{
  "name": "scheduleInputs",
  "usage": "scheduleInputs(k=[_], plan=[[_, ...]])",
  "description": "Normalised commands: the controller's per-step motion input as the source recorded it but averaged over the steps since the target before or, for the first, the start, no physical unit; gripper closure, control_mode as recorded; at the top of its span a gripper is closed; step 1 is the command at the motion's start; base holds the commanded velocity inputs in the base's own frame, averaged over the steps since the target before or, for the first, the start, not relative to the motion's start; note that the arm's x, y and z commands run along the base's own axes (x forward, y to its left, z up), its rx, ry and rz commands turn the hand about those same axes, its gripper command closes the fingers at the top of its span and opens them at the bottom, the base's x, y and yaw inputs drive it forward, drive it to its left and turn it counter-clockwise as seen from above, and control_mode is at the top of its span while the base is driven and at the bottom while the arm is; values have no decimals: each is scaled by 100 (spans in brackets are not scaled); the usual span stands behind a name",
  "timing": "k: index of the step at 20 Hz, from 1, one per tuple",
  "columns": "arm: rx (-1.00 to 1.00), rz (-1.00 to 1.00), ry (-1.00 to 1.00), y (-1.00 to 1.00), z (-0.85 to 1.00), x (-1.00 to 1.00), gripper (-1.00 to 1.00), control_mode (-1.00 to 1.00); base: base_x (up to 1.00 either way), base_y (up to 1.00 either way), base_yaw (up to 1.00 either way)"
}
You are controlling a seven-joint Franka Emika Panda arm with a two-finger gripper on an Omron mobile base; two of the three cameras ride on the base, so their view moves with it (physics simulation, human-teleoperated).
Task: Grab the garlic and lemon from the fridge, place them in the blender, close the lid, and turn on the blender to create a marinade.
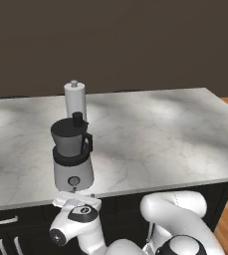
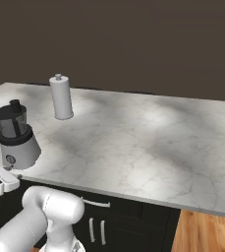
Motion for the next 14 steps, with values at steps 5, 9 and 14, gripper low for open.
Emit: scheduleInputs(k=[5, 9, 14], plan=[[3, 0, -3, -3, -14, 23, -100, -100, 0, 0, 0], [2, 0, -3, 0, -9, 31, -100, -100, 0, 0, 0], [2, 0, -1, 0, -12, 33, -100, -100, 0, 0, 0]])
